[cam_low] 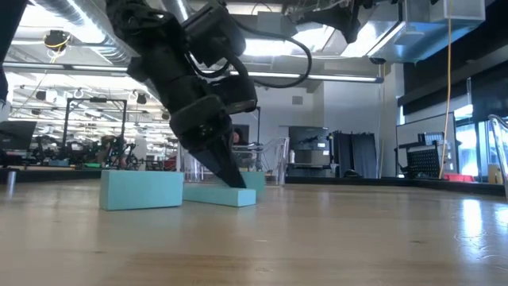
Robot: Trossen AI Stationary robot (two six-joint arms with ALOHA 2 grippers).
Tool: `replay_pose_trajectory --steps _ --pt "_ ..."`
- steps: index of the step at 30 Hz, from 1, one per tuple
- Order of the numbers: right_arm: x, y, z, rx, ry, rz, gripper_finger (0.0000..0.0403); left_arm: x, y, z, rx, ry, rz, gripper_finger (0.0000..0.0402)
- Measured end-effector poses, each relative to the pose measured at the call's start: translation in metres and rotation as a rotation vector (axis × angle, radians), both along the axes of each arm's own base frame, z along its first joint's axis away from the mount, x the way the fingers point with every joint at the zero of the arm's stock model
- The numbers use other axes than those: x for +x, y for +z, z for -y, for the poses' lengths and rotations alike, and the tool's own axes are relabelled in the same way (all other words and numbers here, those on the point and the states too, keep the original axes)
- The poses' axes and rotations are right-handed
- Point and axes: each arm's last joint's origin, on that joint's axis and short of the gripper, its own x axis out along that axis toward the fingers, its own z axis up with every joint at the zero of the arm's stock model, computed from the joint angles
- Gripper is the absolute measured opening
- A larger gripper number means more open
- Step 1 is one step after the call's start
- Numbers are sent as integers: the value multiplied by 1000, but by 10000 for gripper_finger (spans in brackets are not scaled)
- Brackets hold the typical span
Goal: Sort & place blocks by color
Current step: Put the top blue block into the top center transparent bin
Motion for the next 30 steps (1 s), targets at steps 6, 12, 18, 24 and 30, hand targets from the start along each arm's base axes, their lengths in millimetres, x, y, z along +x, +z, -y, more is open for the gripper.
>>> replay_pose_trajectory --steps 6,12,18,24,30 --pt "0 0 0 -3 0 -1 335 -6 24 -17 -10 54 37 2" --pt "0 0 0 -6 0 -2 335 -22 69 -39 45 117 124 2" --pt "0 0 0 -12 0 1 335 -61 114 -51 136 258 282 2" --pt "0 1 0 -31 3 9 335 -112 150 -55 118 392 569 2" --pt "1 5 0 -36 3 49 335 -147 166 -49 -30 390 987 2"
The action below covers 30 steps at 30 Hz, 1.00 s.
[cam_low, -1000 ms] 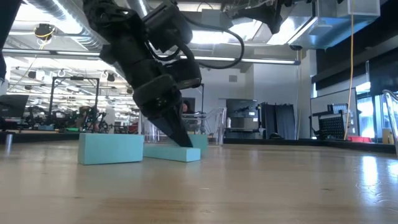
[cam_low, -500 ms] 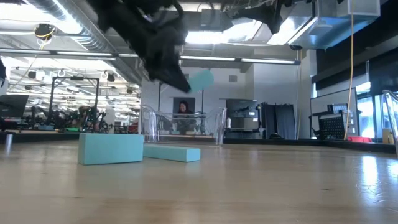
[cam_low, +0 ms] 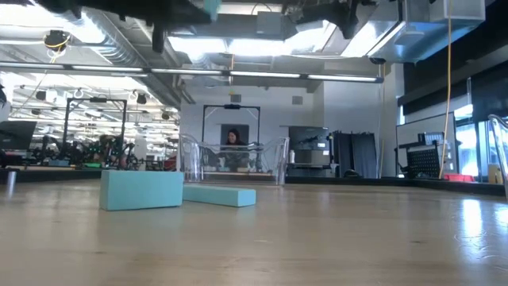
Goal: Sort & place blocks by color
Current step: Put the top blue block into the top center transparent bin
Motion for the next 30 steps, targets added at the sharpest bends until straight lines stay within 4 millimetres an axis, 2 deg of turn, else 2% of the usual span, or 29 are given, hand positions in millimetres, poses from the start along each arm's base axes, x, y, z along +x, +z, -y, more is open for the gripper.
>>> replay_pose_trajectory --steps 4,10,26,30 --pt "0 1 0 -6 0 15 335 -9 2 9 10 -91 188 1" --pt "0 1 0 -6 2 14 335 -8 -1 9 1 -89 198 1" --pt "0 1 0 -15 2 14 335 -7 -2 9 -4 -83 185 0" --pt "0 1 0 0 1 15 335 8 6 0 -8 -49 9 0"
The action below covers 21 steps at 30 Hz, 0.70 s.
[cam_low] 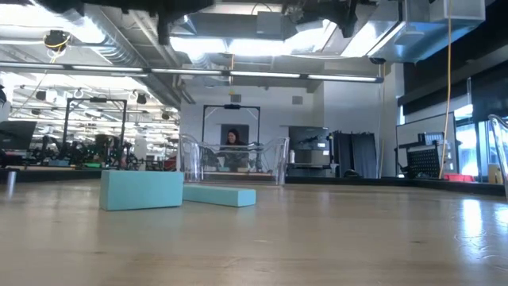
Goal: Sort & place blocks by color
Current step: Put the top blue block into the top center transparent bin
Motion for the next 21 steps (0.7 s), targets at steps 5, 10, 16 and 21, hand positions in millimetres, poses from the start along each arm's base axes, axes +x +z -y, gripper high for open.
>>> replay_pose_trajectory --steps 5,10,16,21 --pt "0 0 0 4 -1 2 335 28 18 -43 17 74 -280 0" --pt "0 0 0 5 -1 1 335 56 12 -111 -27 169 -591 0" --pt "0 0 0 5 -1 0 335 81 -41 -169 -180 197 -941 0" --pt "0 0 0 6 -1 0 335 97 -91 -179 -318 192 -1080 0"
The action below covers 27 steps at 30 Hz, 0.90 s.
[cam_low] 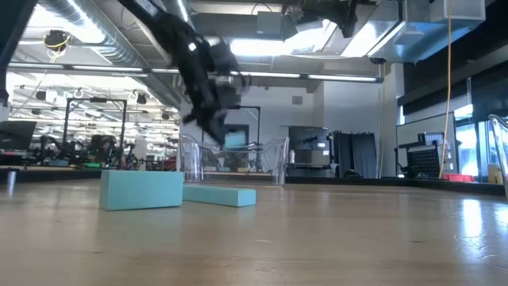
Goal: Sort & place blocks by color
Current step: Put the top blue block into the top center transparent bin
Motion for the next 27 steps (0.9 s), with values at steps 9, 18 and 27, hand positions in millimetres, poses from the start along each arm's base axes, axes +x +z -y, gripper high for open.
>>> replay_pose_trajectory --steps 9,18,27 --pt "0 0 0 1 0 -1 335 15 -31 8 -16 73 -87 0" --pt "0 0 0 2 0 -1 335 17 -27 8 30 102 -74 63" --pt "0 0 0 2 0 -3 335 3 6 4 76 126 6 176"
